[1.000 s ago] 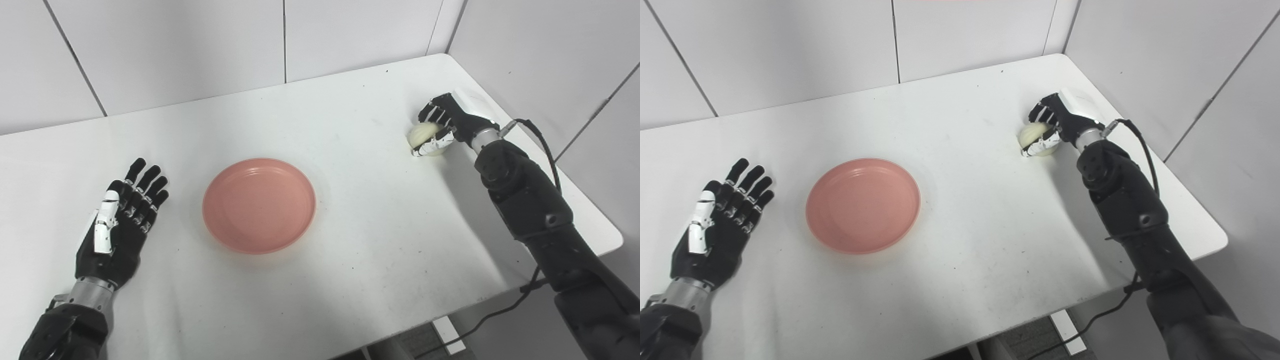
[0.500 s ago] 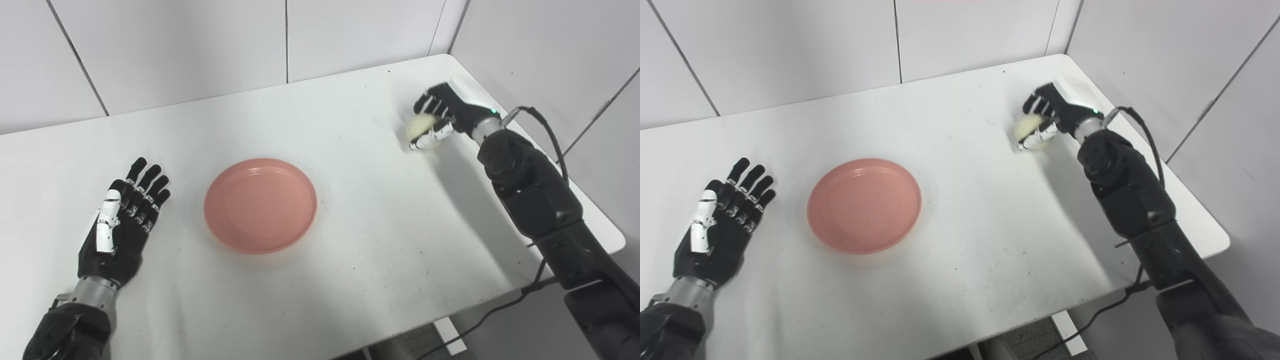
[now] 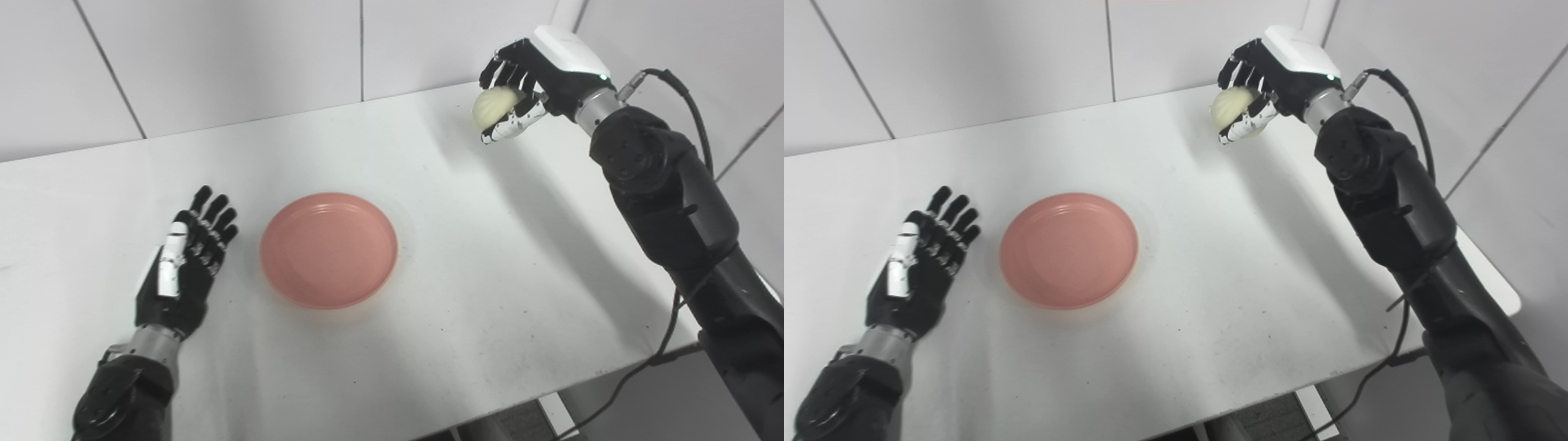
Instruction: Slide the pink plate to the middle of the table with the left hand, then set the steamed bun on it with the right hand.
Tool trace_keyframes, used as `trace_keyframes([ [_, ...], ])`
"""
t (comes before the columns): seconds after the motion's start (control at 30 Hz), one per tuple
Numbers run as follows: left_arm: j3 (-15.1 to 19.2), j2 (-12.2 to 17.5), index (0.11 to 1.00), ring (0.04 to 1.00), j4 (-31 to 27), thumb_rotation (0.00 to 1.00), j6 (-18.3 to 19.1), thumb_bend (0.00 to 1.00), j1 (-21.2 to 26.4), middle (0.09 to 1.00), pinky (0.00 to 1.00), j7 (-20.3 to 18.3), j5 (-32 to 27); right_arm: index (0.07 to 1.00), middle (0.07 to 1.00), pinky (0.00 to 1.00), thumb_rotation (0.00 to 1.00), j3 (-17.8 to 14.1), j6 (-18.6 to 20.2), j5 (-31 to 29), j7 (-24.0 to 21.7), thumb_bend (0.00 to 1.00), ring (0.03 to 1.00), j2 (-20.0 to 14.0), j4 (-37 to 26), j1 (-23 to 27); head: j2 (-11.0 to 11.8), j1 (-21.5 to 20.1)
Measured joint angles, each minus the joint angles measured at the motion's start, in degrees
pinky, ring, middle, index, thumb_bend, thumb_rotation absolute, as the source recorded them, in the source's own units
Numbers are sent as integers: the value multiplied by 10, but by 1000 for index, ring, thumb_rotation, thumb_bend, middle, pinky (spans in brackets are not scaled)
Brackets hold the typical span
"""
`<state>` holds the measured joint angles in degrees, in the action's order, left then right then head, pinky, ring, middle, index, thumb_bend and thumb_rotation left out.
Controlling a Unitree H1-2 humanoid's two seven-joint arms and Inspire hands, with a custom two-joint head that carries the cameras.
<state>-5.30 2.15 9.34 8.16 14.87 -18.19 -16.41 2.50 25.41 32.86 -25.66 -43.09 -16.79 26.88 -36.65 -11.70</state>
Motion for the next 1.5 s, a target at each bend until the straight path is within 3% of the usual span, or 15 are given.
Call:
trace_keyframes([
  [0.17,-2,-22,970,966,3,1000,0,371,2,968,983,19,12,519,464,408,0,25,-8,-11,-2,521,453,30,0,25,-9,59],
  [0.47,-10,-45,979,958,16,1000,0,382,10,968,975,31,33,529,459,391,0,93,-35,-23,-28,519,431,85,20,74,-18,103],
  [0.73,-12,-51,963,949,22,1000,-4,388,15,960,972,35,45,528,457,423,0,134,-38,-25,-49,519,437,135,19,85,-25,122],
  [0.97,-13,-58,967,951,30,1000,-6,399,21,962,977,38,54,517,464,383,0,159,-39,-29,-52,521,450,176,19,88,-32,130],
  [1.1,-13,-64,974,962,30,1000,-6,393,21,970,981,39,54,504,474,399,0,190,-39,-5,-64,523,468,184,20,87,-36,129],
  [1.5,-13,-64,967,952,23,1000,-4,396,19,961,972,40,56,515,459,404,0,214,-62,-16,-64,522,466,205,87,64,-47,128],
])
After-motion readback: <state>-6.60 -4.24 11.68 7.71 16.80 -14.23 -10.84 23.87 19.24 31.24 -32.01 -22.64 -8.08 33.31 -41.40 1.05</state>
